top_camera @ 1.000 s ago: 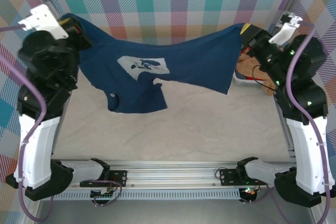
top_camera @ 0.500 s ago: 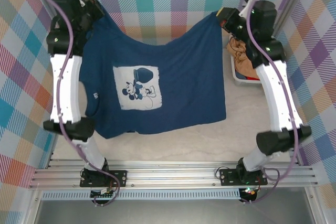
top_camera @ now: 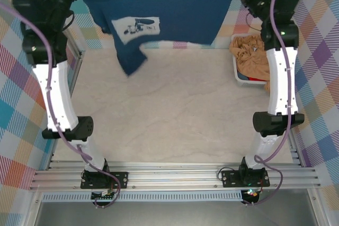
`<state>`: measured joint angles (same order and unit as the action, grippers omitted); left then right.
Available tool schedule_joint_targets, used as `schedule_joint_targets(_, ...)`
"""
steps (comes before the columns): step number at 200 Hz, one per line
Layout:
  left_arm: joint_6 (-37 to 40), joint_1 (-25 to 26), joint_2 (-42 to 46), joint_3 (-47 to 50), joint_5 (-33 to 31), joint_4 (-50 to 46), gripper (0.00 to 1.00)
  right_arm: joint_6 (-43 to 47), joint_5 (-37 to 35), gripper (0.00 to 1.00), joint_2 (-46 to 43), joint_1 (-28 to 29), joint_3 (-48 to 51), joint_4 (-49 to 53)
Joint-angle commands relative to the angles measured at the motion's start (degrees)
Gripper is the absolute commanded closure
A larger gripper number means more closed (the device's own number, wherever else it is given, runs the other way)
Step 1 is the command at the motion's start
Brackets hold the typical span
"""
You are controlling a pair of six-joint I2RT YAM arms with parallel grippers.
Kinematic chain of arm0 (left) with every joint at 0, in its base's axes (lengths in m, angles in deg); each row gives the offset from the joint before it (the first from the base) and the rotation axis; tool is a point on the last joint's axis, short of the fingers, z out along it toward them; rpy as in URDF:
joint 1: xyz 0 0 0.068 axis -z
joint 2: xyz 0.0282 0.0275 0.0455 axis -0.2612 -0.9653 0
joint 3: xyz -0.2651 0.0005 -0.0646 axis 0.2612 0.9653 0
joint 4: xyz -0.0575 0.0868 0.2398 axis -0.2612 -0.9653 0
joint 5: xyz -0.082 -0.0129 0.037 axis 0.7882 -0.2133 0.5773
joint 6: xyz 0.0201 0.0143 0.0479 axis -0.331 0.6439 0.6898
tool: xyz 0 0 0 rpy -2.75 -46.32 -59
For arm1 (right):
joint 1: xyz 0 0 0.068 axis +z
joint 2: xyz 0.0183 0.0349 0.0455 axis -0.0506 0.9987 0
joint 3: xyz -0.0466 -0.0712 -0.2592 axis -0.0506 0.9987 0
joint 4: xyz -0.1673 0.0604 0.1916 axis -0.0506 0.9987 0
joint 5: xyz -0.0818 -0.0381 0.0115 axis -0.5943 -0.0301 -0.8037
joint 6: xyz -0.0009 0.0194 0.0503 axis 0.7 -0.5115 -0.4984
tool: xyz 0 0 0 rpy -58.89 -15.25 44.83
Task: Fold and stack the t-shirts
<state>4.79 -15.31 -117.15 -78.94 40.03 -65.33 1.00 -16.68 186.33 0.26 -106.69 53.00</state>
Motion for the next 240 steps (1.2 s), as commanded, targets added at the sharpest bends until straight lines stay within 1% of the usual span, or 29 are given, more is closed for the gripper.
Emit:
schedule_joint_targets(1, 3.00, 1.23, 7.89, 4.35, 0.90, -3.57, 1.00, -1.48, 4.00, 1.00, -0.15, -1.33, 0.69, 2.06)
schedule_joint_targets(9, 4.09, 2.20, 11.91, 10.10, 0.42, -5.05, 1.00, -0.54, 4.83, 1.00, -1.40, -1.36, 3.17, 3.46)
schedule_joint_targets(20, 4.02, 3.89, 18.38, 23.63, -0.36, -4.19, 1.00, 0.56, 6.04, 1.00, -4.78, -1.35, 10.19, 3.93)
schedule_joint_targets(28, 3.31, 5.23, 23.99, 34.79, -0.95, -2.60, 1.00, 0.97, 5.69, 1.00, -8.60, -1.38, 18.66, 2.70)
schedule_joint_targets(38, 1.13, 6.99, 30.34, 47.99, -2.83, -2.71, 1.00, 0.49, 4.06, 1.00, -14.15, -1.35, 32.17, -0.08)
schedule_joint_targets(48, -0.78, 8.51, 36.06, 60.69, -2.77, -2.87, 1.00, 1.26, 2.74, 1.00, -19.40, -1.31, 44.53, -2.60)
schedule_joint_targets(56, -1.93, 10.88, 39.94, 70.04, -3.75, -3.08, 1.00, 1.44, 1.52, 1.00, -22.31, -1.31, 53.08, -2.19)
schedule_joint_targets(66, -4.15, 13.14, 44.29, 82.05, -5.17, -3.45, 1.00, 1.27, 1.67, 1.00, -25.16, -1.30, 63.71, -3.22)
schedule_joint_targets(89, -9.76, 17.98, 50.70, 103.26, -6.15, -1.27, 1.00, 1.33, 0.10, 1.00, -29.71, -0.24, 83.26, -6.10)
schedule_joint_targets(108, -13.76, 22.02, 51.20, 114.40, -6.91, -0.26, 1.00, 1.11, -0.34, 1.00, -29.89, 0.11, 92.30, -6.69)
schedule_joint_targets(122, -16.36, 24.07, 49.51, 119.76, -5.46, 1.44, 1.00, 1.79, -0.61, 1.00, -28.14, 0.46, 95.13, -5.24)
schedule_joint_targets(131, -17.94, 25.74, 48.34, 121.91, -5.75, 1.85, 1.00, 2.49, -1.94, 1.00, -27.14, 0.98, 95.80, -3.24)
schedule_joint_targets(145, -20.71, 27.32, 47.36, 123.06, -8.27, -1.64, 1.00, 2.86, -5.28, 1.00, -26.24, 1.50, 96.37, 0.46)
schedule_joint_targets(160, -24.47, 27.50, 48.27, 123.84, -11.41, -6.08, 1.00, 2.91, -8.60, 1.00, -25.88, 1.65, 96.39, 4.51)
schedule_joint_targets(173, -28.63, 27.57, 50.61, 125.16, -12.94, -8.81, 1.00, 2.83, -10.51, 1.00, -25.82, 2.04, 96.68, 6.40)
schedule_joint_targets(192, -35.34, 27.65, 54.84, 125.62, -16.99, -17.19, 1.00, 2.66, -12.24, 1.00, -24.99, 3.14, 96.65, 8.87)
schedule_joint_targets(207, -39.83, 27.97, 60.22, 126.22, -19.12, -21.45, 1.00, 2.28, -12.80, 1.00, -24.28, 3.96, 97.14, 9.31)
schedule_joint_targets(223, -42.66, 28.28, 64.80, 126.34, -20.50, -23.79, 1.00, 1.95, -12.25, 1.00, -23.43, 4.86, 97.78, 8.90)
schedule_joint_targets(240, -41.30, 28.38, 66.61, 124.20, -22.91, -22.76, 1.00, 2.86, -11.18, 1.00, -23.21, 6.24, 96.34, 8.59)
